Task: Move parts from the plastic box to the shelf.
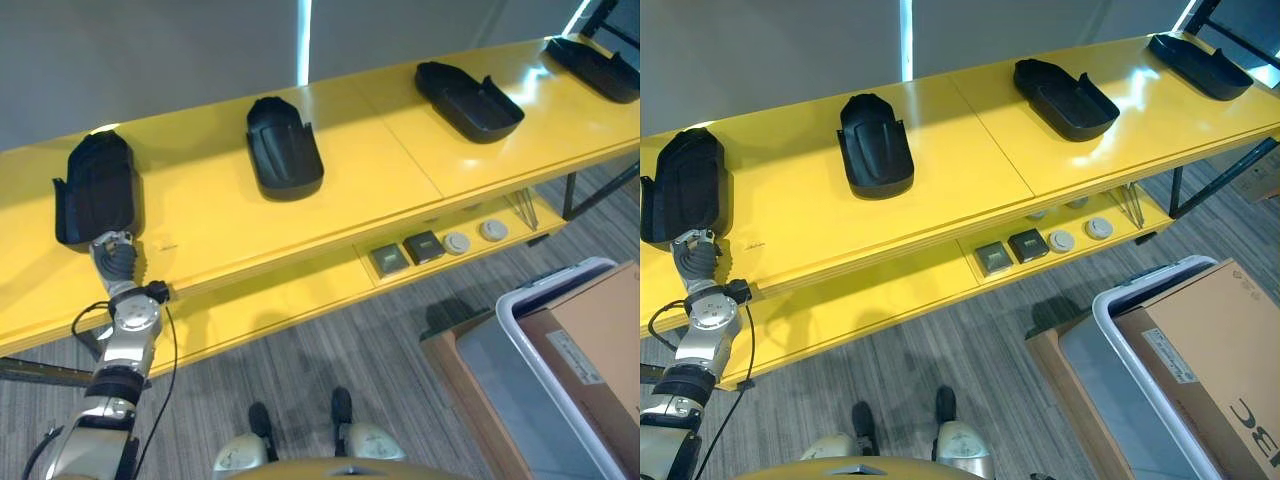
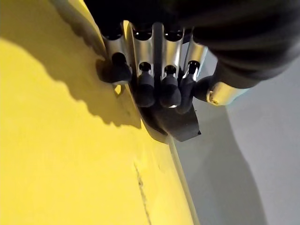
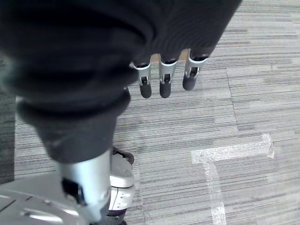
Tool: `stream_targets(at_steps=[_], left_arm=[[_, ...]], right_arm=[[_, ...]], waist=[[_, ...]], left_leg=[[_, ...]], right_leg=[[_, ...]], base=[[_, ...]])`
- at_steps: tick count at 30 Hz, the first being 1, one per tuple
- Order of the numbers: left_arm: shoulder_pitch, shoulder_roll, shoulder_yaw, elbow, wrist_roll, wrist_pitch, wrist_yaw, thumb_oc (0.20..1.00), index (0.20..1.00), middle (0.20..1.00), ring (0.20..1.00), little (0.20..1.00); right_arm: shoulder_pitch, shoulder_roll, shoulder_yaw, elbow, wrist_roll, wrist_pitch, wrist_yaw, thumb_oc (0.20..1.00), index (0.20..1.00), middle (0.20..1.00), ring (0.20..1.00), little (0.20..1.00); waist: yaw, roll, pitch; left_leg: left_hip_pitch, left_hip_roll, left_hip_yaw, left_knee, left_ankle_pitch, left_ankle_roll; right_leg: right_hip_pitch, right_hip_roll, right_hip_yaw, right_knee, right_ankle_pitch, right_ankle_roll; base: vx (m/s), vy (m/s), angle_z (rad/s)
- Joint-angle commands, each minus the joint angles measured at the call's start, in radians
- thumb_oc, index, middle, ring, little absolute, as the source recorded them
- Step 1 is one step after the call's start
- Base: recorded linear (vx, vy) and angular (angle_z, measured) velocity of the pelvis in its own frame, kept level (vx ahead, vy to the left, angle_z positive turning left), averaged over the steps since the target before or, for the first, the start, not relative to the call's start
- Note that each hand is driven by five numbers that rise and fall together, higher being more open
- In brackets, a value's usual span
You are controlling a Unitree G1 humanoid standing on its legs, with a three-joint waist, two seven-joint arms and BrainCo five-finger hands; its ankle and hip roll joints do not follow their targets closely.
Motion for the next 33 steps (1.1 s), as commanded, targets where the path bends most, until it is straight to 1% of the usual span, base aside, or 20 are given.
stream_targets(at_steps=[1,2,5,6,8,11,12,13,14,18,20,21,23,25,27,28,30,31,32,33], left_arm=[[-0.068,0.038,-0.026,0.036,-0.005,-0.049,-0.070,0.884,0.884,0.884,0.884,0.884],[-0.062,0.036,-0.029,0.017,-0.008,-0.051,-0.081,1.000,1.000,1.000,1.000,1.000],[-0.029,0.030,-0.046,-0.079,-0.010,-0.062,-0.153,1.000,1.000,1.000,1.000,1.000],[0.003,0.027,-0.056,-0.167,-0.019,-0.074,-0.202,1.000,1.000,1.000,1.000,1.000],[0.076,0.023,-0.066,-0.356,-0.046,-0.063,-0.318,1.000,1.000,1.000,1.000,1.000],[0.130,0.023,-0.082,-0.472,-0.067,-0.055,-0.446,1.000,1.000,1.000,1.000,1.000],[0.160,0.024,-0.111,-0.542,-0.080,-0.040,-0.546,1.000,1.000,1.000,1.000,1.000],[0.172,0.024,-0.122,-0.565,-0.088,-0.026,-0.584,1.000,1.000,1.000,1.000,1.000],[0.217,0.026,-0.176,-0.635,-0.079,-0.007,-0.754,1.000,1.000,1.000,1.000,1.000],[0.289,0.040,-0.248,-0.685,-0.159,-0.002,-0.868,1.000,1.000,1.000,1.000,1.000],[0.344,0.060,-0.283,-0.624,-0.188,-0.029,-0.826,1.000,1.000,1.000,1.000,1.000],[0.363,0.067,-0.299,-0.574,-0.122,-0.084,-0.769,1.000,1.000,1.000,1.000,1.000],[0.373,0.074,-0.307,-0.529,-0.043,-0.102,-0.722,1.000,1.000,1.000,1.000,1.000],[0.391,0.084,-0.336,-0.380,0.057,-0.102,-0.679,1.000,1.000,1.000,1.000,1.000],[0.405,0.082,-0.346,-0.292,0.007,0.002,-0.704,1.000,1.000,1.000,1.000,1.000],[0.415,0.074,-0.346,-0.257,-0.001,0.007,-0.709,1.000,1.000,1.000,1.000,1.000],[0.450,0.013,-0.327,-0.059,-0.081,0.039,-0.750,1.000,1.000,1.000,1.000,1.000],[0.455,-0.003,-0.319,-0.020,-0.097,0.052,-0.748,1.000,1.000,1.000,1.000,1.000],[0.461,-0.034,-0.298,0.062,-0.113,0.089,-0.715,1.000,1.000,1.000,1.000,1.000],[0.462,-0.069,-0.270,0.184,-0.118,0.070,-0.718,1.000,1.000,1.000,1.000,1.000]], right_arm=[[-0.012,-0.030,0.055,0.007,-0.007,-0.003,-0.007,1.000,1.000,1.000,1.000,1.000],[-0.012,-0.029,0.052,0.006,-0.006,-0.002,-0.007,1.000,1.000,1.000,1.000,1.000],[-0.014,-0.020,0.044,0.007,0.001,-0.003,-0.011,1.000,1.000,1.000,1.000,1.000],[-0.016,-0.013,0.035,0.007,0.003,0.001,-0.013,1.000,1.000,1.000,1.000,1.000],[-0.021,0.000,0.015,0.004,0.005,0.016,-0.016,1.000,1.000,1.000,1.000,1.000],[-0.023,0.005,0.002,0.003,0.006,0.027,-0.020,1.000,1.000,1.000,1.000,1.000],[-0.025,0.011,-0.007,0.004,0.013,0.035,-0.026,1.000,1.000,1.000,1.000,1.000],[-0.026,0.012,-0.009,0.005,0.015,0.039,-0.028,1.000,1.000,1.000,1.000,1.000],[-0.040,0.014,-0.019,0.010,0.023,0.054,-0.030,1.000,1.000,1.000,1.000,1.000],[-0.059,0.012,-0.019,0.028,0.036,0.059,-0.035,1.000,1.000,1.000,1.000,1.000],[-0.063,0.016,-0.010,0.040,0.059,0.049,-0.046,1.000,1.000,1.000,1.000,1.000],[-0.071,0.017,-0.005,0.052,0.076,0.043,-0.046,1.000,1.000,1.000,1.000,1.000],[-0.076,0.020,-0.004,0.061,0.083,0.039,-0.047,1.000,1.000,1.000,1.000,1.000],[-0.093,0.026,0.010,0.091,0.091,0.029,-0.048,1.000,1.000,1.000,1.000,1.000],[-0.105,0.024,0.016,0.107,0.092,0.025,-0.045,1.000,1.000,1.000,1.000,1.000],[-0.107,0.022,0.015,0.109,0.093,0.026,-0.043,1.000,1.000,1.000,1.000,1.000],[-0.115,0.020,0.017,0.113,0.098,0.033,-0.036,1.000,1.000,1.000,1.000,1.000],[-0.117,0.019,0.016,0.114,0.096,0.035,-0.034,1.000,1.000,1.000,1.000,1.000],[-0.119,0.019,0.014,0.116,0.090,0.038,-0.030,1.000,1.000,1.000,1.000,1.000],[-0.121,0.023,0.007,0.125,0.078,0.038,-0.024,1.000,1.000,1.000,1.000,1.000]], waist=[[-0.005,-0.010,-0.006],[-0.003,-0.010,-0.006],[0.009,-0.008,-0.005],[0.019,-0.005,-0.005],[0.041,0.003,-0.006],[0.058,0.012,-0.008],[0.069,0.017,-0.011],[0.073,0.018,-0.013],[0.090,0.027,-0.020],[0.109,0.041,-0.034],[0.121,0.045,-0.055],[0.127,0.043,-0.063],[0.131,0.040,-0.068],[0.140,0.035,-0.080],[0.145,0.035,-0.089],[0.146,0.035,-0.092],[0.147,0.032,-0.103],[0.147,0.031,-0.105],[0.146,0.029,-0.108],[0.144,0.026,-0.112]], left_leg=[[-0.047,0.047,-0.053,0.100,-0.096,-0.006],[-0.046,0.046,-0.054,0.100,-0.097,-0.006],[-0.045,0.043,-0.059,0.099,-0.099,-0.004],[-0.044,0.041,-0.065,0.099,-0.101,-0.003],[-0.041,0.036,-0.078,0.099,-0.104,-0.002],[-0.037,0.032,-0.090,0.096,-0.106,-0.001],[-0.034,0.029,-0.097,0.093,-0.107,-0.001],[-0.033,0.028,-0.099,0.091,-0.108,-0.001],[-0.026,0.024,-0.107,0.079,-0.106,-0.004],[-0.009,0.022,-0.112,0.051,-0.095,-0.008],[0.003,0.018,-0.111,0.036,-0.090,-0.007],[0.005,0.017,-0.112,0.038,-0.091,-0.006],[0.006,0.017,-0.112,0.039,-0.092,-0.005],[0.010,0.018,-0.111,0.041,-0.093,-0.005],[0.015,0.019,-0.110,0.040,-0.092,-0.005],[0.015,0.019,-0.110,0.040,-0.092,-0.005],[0.020,0.017,-0.109,0.043,-0.091,-0.002],[0.020,0.017,-0.109,0.043,-0.091,-0.001],[0.021,0.016,-0.108,0.044,-0.091,-0.001],[0.021,0.015,-0.108,0.046,-0.090,0.000]], right_leg=[[-0.022,-0.045,0.032,0.057,-0.092,0.069],[-0.020,-0.046,0.031,0.056,-0.091,0.068],[-0.014,-0.047,0.024,0.051,-0.091,0.066],[-0.009,-0.049,0.019,0.049,-0.090,0.064],[0.002,-0.054,0.005,0.045,-0.089,0.061],[0.015,-0.058,-0.009,0.036,-0.086,0.060],[0.023,-0.061,-0.021,0.029,-0.082,0.061],[0.026,-0.062,-0.025,0.026,-0.080,0.061],[0.040,-0.065,-0.043,0.011,-0.073,0.062],[0.054,-0.068,-0.066,0.002,-0.071,0.067],[0.061,-0.071,-0.080,0.002,-0.069,0.073],[0.065,-0.072,-0.085,0.002,-0.068,0.073],[0.068,-0.072,-0.087,0.002,-0.066,0.072],[0.074,-0.069,-0.091,0.002,-0.067,0.069],[0.078,-0.068,-0.094,0.002,-0.068,0.068],[0.078,-0.068,-0.093,0.002,-0.067,0.068],[0.081,-0.067,-0.088,0.002,-0.065,0.066],[0.081,-0.067,-0.087,0.002,-0.064,0.065],[0.082,-0.067,-0.086,0.002,-0.065,0.065],[0.082,-0.067,-0.084,0.003,-0.064,0.065]], base=[[0.00,0.000,0.00],[0.00,0.000,0.00],[0.00,0.000,0.00],[0.00,0.000,0.00],[0.00,0.000,0.00],[-0.01,-0.006,0.10],[-0.01,-0.015,0.14],[-0.03,-0.030,0.20],[-0.03,-0.024,0.21],[-0.04,-0.014,0.17],[-0.06,-0.034,0.13],[-0.05,-0.044,0.09],[-0.04,-0.035,0.07],[-0.04,-0.029,0.10],[-0.02,-0.007,0.12],[-0.02,0.001,0.06],[0.00,0.000,0.00],[0.00,0.000,0.00],[0.00,0.000,0.00],[0.00,0.000,0.00]])
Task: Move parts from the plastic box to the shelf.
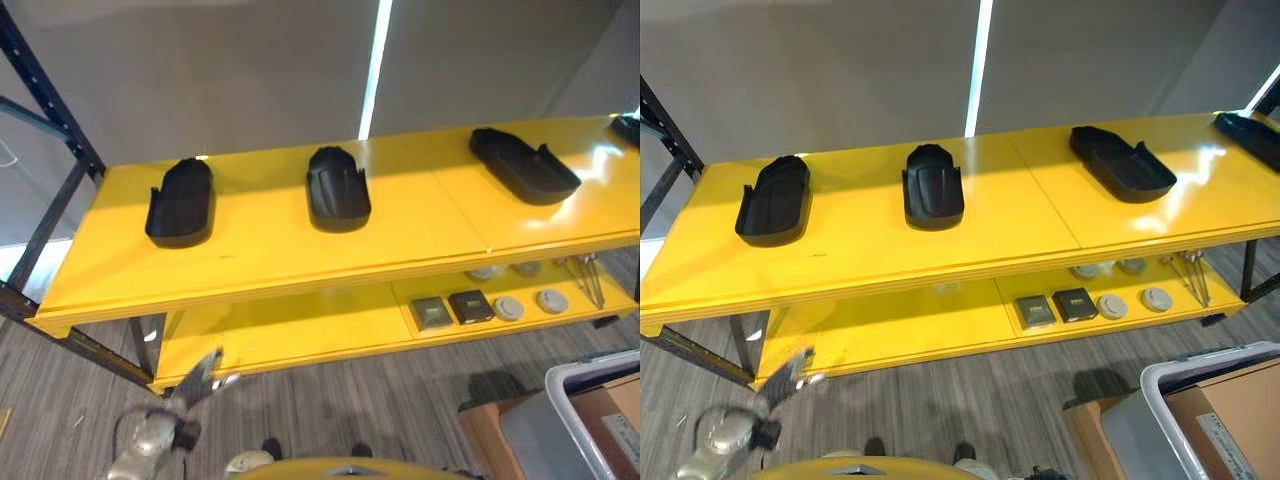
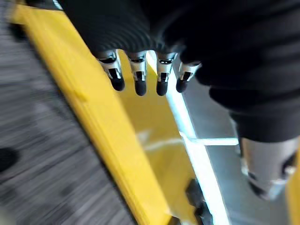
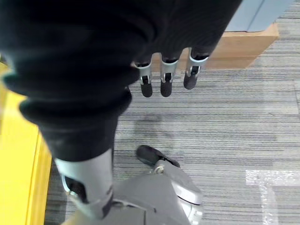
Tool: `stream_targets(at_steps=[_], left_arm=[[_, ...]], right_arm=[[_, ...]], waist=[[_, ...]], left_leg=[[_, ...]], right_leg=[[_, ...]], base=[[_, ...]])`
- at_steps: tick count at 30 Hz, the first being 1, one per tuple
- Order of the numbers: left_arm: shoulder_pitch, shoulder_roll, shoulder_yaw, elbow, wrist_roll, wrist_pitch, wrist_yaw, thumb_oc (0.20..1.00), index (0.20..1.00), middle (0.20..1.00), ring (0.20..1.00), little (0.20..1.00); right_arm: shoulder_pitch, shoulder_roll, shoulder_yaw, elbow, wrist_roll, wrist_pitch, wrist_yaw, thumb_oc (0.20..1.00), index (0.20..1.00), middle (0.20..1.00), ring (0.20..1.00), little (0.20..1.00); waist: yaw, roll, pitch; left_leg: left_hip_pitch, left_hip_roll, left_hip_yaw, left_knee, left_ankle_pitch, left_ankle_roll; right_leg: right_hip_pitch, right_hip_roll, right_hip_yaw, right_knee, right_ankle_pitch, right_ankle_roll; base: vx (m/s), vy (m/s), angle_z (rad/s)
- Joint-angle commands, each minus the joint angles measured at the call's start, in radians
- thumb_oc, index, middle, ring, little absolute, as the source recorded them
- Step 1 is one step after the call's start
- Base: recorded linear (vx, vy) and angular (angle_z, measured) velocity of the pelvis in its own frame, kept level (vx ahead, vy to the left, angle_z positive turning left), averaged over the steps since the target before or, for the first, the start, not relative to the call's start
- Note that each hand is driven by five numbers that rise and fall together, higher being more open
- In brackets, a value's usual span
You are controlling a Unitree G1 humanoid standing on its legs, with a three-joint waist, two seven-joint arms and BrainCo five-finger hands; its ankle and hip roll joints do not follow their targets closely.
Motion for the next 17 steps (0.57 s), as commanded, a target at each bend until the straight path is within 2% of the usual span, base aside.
stream_targets(at_steps=[1,2,3,5,8,17], left_arm=[[-0.063,-0.054,0.064,0.163,-0.052,-0.020,0.011,1.000,1.000,1.000,1.000,1.000],[-0.065,-0.063,0.074,0.185,-0.060,0.010,0.029,1.000,1.000,1.000,1.000,1.000],[-0.080,-0.107,0.145,0.375,-0.046,-0.010,0.040,1.000,1.000,1.000,1.000,1.000],[-0.090,-0.122,0.178,0.423,-0.022,-0.019,0.031,1.000,1.000,1.000,1.000,1.000],[-0.103,-0.153,0.192,0.435,0.011,-0.034,0.037,1.000,1.000,1.000,1.000,1.000],[-0.128,-0.160,0.167,0.433,0.054,-0.015,0.061,1.000,1.000,1.000,1.000,1.000]], right_arm=[[-0.036,-0.003,0.005,0.050,0.013,0.009,0.009,1.000,1.000,1.000,1.000,1.000],[-0.037,-0.001,0.004,0.053,0.012,0.012,0.010,1.000,1.000,1.000,1.000,1.000],[-0.044,0.012,-0.006,0.081,0.010,0.011,0.014,1.000,1.000,1.000,1.000,1.000],[-0.045,0.021,-0.012,0.094,0.008,0.010,0.013,1.000,1.000,1.000,1.000,1.000],[-0.035,0.032,-0.024,0.104,-0.009,0.004,0.010,1.000,1.000,1.000,1.000,1.000],[-0.040,0.044,-0.019,0.136,0.009,-0.001,0.008,1.000,1.000,1.000,1.000,1.000]], waist=[[0.019,-0.015,0.036],[0.019,-0.017,0.034],[0.020,-0.026,0.028],[0.019,-0.031,0.023],[0.016,-0.036,0.014],[0.019,-0.041,0.003]], left_leg=[[0.001,0.018,-0.021,0.048,-0.082,-0.004],[0.001,0.018,-0.021,0.049,-0.082,-0.003],[0.004,0.017,-0.026,0.051,-0.082,-0.003],[0.007,0.017,-0.028,0.050,-0.083,-0.002],[0.012,0.015,-0.029,0.046,-0.090,-0.001],[0.013,0.012,-0.037,0.039,-0.093,0.002]], right_leg=[[0.009,-0.062,0.006,0.003,-0.025,0.072],[0.009,-0.062,0.006,0.004,-0.025,0.072],[0.014,-0.063,0.009,0.004,-0.027,0.071],[0.016,-0.064,0.011,0.004,-0.028,0.070],[0.017,-0.068,0.014,0.002,-0.030,0.069],[0.013,-0.072,0.015,0.002,-0.031,0.072]], base=[[0.00,0.000,0.00],[0.00,0.000,0.00],[0.00,0.000,0.00],[0.04,-0.012,0.04],[0.01,-0.002,0.01],[0.00,0.000,0.00]])
